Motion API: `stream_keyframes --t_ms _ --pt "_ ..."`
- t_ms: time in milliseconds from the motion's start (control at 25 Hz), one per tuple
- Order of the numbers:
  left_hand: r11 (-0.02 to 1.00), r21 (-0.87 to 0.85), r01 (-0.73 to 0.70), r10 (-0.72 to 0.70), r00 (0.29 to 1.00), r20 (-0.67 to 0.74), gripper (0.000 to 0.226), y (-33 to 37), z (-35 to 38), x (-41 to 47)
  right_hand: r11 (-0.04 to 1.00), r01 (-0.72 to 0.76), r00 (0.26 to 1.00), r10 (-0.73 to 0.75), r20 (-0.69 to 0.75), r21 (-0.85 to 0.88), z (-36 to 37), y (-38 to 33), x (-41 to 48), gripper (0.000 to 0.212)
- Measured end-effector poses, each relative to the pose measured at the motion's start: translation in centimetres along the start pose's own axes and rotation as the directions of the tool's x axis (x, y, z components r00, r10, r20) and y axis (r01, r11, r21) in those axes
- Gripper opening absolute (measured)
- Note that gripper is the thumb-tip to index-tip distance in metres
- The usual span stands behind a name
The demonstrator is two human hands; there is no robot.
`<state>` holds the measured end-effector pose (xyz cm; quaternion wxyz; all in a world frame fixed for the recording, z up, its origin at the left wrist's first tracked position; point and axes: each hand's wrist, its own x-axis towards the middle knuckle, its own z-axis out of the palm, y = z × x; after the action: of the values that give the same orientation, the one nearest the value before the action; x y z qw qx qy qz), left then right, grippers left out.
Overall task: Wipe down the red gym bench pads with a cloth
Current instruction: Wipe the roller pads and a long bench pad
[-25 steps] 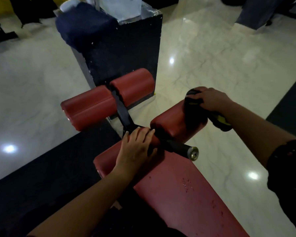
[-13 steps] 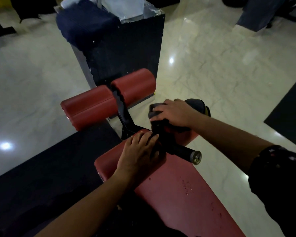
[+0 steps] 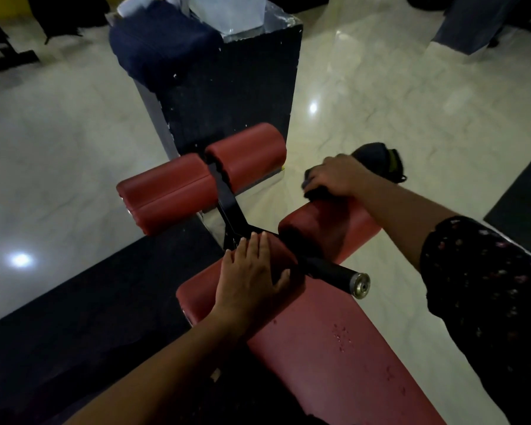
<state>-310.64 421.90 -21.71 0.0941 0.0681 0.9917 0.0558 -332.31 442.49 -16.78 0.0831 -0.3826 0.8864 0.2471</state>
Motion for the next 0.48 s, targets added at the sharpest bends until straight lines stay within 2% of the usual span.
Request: stream_keyframes --t_ms 160,240,320,400,480 --pt "1.000 0.003 0.002 -0.002 1.000 -0.025 0.087 0.1 0.0 -0.1 0.946 0.322 0.945 -0.323 -0.053 -0.020 -2.8 -6.5 2.2 0.045" --pt "1.000 0.012 0.003 -0.003 0.999 -0.033 0.091 0.0 0.1 0.0 0.929 0.367 0.928 -0.369 -0.057 -0.047 -3.2 -7.8 2.2 0.043" --pt "1.000 0.021 -0.003 0.003 0.999 -0.037 0.093 -0.2 0.2 0.1 0.972 0.234 0.968 -0.235 -0.084 -0.011 -1.9 -5.7 1.6 0.040" --pt "1.000 0.031 -0.003 0.004 0.999 -0.040 0.095 -0.2 0.2 0.1 0.998 -0.001 0.999 0.005 -0.052 0.067 0.2 -1.8 0.6 0.039" --pt "1.000 0.025 -0.002 0.003 0.999 -0.040 0.096 -0.1 0.2 0.2 0.962 -0.213 0.977 0.213 0.018 0.172 2.2 1.8 -0.5 0.043"
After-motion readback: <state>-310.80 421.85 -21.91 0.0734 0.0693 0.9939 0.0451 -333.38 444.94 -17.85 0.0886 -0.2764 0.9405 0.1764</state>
